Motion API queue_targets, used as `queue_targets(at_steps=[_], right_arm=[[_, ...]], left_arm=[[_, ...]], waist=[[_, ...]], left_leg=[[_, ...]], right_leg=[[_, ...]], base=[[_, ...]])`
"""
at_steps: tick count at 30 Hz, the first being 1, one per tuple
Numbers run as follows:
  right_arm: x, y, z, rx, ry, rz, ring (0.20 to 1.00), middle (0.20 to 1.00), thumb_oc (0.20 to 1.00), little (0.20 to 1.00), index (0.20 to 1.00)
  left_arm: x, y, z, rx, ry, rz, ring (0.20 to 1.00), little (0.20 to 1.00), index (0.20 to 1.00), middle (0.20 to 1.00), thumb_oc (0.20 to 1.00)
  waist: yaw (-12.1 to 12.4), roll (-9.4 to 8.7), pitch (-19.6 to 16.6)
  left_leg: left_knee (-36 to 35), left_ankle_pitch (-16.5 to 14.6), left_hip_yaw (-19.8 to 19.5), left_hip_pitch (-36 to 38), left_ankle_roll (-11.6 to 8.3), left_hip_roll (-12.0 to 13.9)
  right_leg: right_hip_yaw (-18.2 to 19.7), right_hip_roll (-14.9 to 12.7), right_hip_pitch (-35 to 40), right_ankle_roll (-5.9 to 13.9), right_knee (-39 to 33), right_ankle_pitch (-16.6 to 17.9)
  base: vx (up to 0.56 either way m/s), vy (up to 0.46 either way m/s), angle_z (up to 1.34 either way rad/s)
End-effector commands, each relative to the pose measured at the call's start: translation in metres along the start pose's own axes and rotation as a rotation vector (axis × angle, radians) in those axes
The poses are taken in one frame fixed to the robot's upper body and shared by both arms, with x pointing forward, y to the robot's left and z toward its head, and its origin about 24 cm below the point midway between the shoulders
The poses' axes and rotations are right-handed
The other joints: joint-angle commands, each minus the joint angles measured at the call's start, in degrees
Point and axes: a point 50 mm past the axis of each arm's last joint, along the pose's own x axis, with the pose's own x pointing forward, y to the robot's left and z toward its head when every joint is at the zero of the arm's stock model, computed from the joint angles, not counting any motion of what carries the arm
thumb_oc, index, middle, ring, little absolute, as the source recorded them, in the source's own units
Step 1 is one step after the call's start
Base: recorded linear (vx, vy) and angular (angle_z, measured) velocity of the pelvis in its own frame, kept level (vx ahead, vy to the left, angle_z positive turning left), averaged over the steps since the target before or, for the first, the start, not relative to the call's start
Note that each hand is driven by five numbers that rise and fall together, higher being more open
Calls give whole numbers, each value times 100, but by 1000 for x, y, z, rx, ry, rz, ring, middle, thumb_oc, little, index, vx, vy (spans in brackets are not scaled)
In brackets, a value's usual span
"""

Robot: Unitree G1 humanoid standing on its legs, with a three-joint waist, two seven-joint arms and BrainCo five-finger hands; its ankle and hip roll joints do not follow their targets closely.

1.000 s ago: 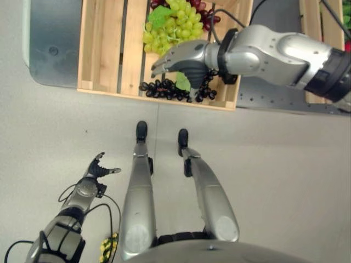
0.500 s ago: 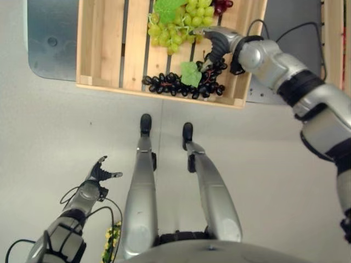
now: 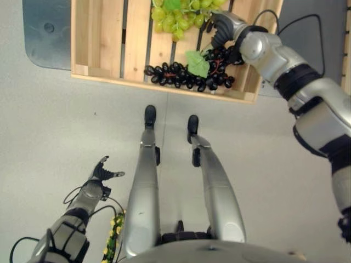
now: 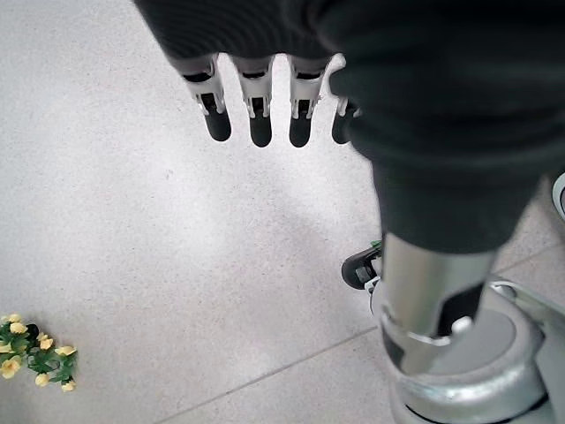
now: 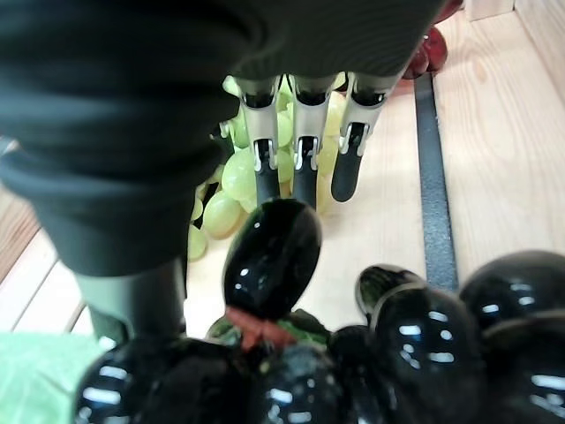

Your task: Pick up the fruits from the basket on one side to the basket on the other side

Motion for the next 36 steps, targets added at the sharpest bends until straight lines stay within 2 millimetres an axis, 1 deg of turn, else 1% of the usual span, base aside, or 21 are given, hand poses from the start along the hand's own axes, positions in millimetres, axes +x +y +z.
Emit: queue_targets(at_steps=[1,4,7,9,13,16,18,26,29,32,36], right_arm=[[-5,2,-4,-94,-9,66,1000,1000,1000,1000,1000],[-8,9,1,-150,-45,132,1000,1000,1000,1000,1000],[-10,13,2,-174,-58,162,1000,1000,1000,1000,1000],[-13,18,11,-191,-111,211,1000,1000,1000,1000,1000],[-15,19,15,-203,-136,242,1000,1000,1000,1000,1000],[-24,23,18,-209,-180,328,1000,1000,1000,1000,1000],[-26,23,20,-208,-192,341,1000,1000,1000,1000,1000],[-47,32,21,-209,-241,495,1000,1000,1000,1000,1000],[-53,37,20,-201,-250,545,1000,1000,1000,1000,1000],[-57,43,16,-177,-239,580,1000,1000,1000,1000,1000],[-58,45,15,-171,-234,589,1000,1000,1000,1000,1000]], left_arm=[[-1,-4,-4,-22,23,6,1000,1000,1000,1000,1000],[-1,-2,-1,-35,9,11,1000,1000,1000,1000,1000],[-1,-1,-2,-40,9,15,1000,1000,1000,1000,1000],[-2,0,-3,-45,8,19,1000,1000,1000,1000,1000],[-2,2,-3,-48,6,21,1000,1000,1000,1000,1000],[-1,7,-3,-56,2,27,1000,1000,1000,1000,1000],[-1,8,-3,-53,0,28,1000,1000,1000,1000,1000],[-3,12,1,-51,-39,20,1000,1000,1000,1000,1000],[-4,14,1,-51,-52,21,1000,1000,1000,1000,1000],[-5,17,11,-49,-110,18,1000,1000,1000,1000,1000],[-5,19,12,-41,-120,17,1000,1000,1000,1000,1000]], waist=[[-181,81,-34],[-187,46,-34],[-185,33,-34],[-189,-2,-34],[-190,-20,-34],[-200,-105,-34],[-198,-116,-34],[-173,-209,-34],[-157,-222,-34],[-119,-178,-34],[-94,-142,-34]], left_leg=[[633,-524,-60,-107,9,31],[662,-529,-66,-173,2,25],[646,-523,-66,-185,-2,25],[632,-509,-65,-222,-8,16],[637,-506,-77,-242,-15,24],[642,-498,-78,-259,-25,32],[646,-499,-91,-260,-27,31],[642,-503,-134,-248,-51,40],[656,-520,-135,-240,-48,37],[674,-519,-150,-271,-42,19],[680,-515,-150,-297,-39,7]], right_leg=[[182,-260,248,427,-409,190],[162,-270,189,427,-382,189],[154,-269,184,438,-399,201],[141,-273,154,445,-426,211],[134,-275,127,444,-418,211],[115,-262,146,451,-427,210],[112,-261,148,453,-425,207],[58,-276,206,467,-454,181],[52,-278,232,469,-465,187],[44,-287,212,466,-447,181],[27,-293,187,463,-440,187]], base=[[0,0,0],[0,0,0],[0,0,0],[0,0,0],[0,0,0],[3,-6,1],[3,-6,2],[5,-5,5],[2,3,2],[-2,2,1],[-15,15,5]])
